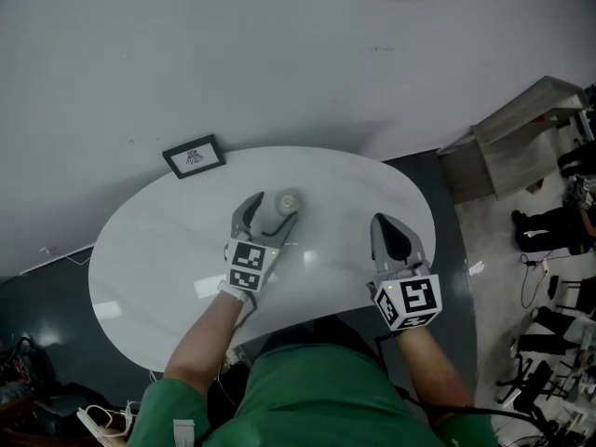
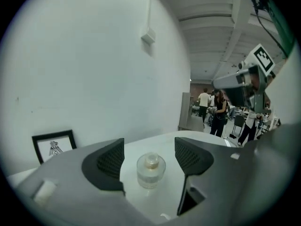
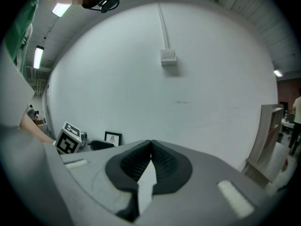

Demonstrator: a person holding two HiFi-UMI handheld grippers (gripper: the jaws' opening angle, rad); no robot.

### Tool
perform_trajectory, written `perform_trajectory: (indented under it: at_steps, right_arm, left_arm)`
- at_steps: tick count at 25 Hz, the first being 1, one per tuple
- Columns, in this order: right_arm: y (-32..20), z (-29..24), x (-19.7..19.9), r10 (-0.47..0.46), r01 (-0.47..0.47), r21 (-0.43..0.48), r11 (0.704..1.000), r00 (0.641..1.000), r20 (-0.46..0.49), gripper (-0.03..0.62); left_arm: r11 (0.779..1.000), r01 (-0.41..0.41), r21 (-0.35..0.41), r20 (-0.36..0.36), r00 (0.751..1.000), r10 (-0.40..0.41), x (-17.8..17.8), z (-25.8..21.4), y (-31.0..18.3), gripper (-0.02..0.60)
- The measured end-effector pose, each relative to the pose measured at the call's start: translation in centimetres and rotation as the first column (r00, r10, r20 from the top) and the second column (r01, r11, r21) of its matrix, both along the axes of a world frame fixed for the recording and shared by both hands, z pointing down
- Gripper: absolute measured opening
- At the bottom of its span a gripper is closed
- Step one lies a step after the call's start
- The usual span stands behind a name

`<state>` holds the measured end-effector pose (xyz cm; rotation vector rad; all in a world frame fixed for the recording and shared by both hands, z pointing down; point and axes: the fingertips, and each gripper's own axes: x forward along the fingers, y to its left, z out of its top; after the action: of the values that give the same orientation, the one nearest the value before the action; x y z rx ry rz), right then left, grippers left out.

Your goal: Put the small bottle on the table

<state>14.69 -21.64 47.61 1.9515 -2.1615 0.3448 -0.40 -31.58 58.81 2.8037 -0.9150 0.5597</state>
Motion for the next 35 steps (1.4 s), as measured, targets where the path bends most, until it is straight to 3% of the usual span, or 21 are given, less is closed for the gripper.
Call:
perform_trajectory:
  at_steps: [5,9,14,21,29,35]
  right_arm:
    - [0.1,-1.5,-0.8,-0.026,0.025,0.043,0.999,1.0,0.015,-0.005]
    - [-0.2,-3.3,-1.1,-0.048,0.046,0.085,0.995,0.999,0.023,-0.005]
    - [-0.1,-5.2,-1.4,-0.064,0.06,0.136,0.989,0.998,0.027,-0.005]
    - [0.3,-8.1,-1.2,-0.063,0.055,0.193,0.98,0.997,0.036,-0.005]
    - [0.8,-11.6,-2.2,-0.092,0.079,0.265,0.961,0.995,0.037,-0.005]
    - [1.3,-15.1,-3.0,-0.118,0.09,0.358,0.929,0.991,0.056,-0.005]
  left_arm:
    - [0.996,0.072,0.049,-0.078,0.995,-0.068,-1.4,-6.1,0.6,0.301]
    - [0.986,0.147,0.084,-0.135,0.982,-0.134,-2.6,-10.3,1.4,0.149]
    - [0.978,0.183,0.097,-0.18,0.97,-0.164,-3.8,-12.9,3.4,0.077]
    - [0.961,0.252,0.111,-0.234,0.947,-0.221,-5.9,-17.4,4.5,0.04]
    - [0.941,0.311,0.13,-0.268,0.925,-0.269,-7.2,-21.9,5.5,0.038]
    - [0.934,0.336,0.123,-0.306,0.908,-0.286,-8.0,-24.5,5.8,0.038]
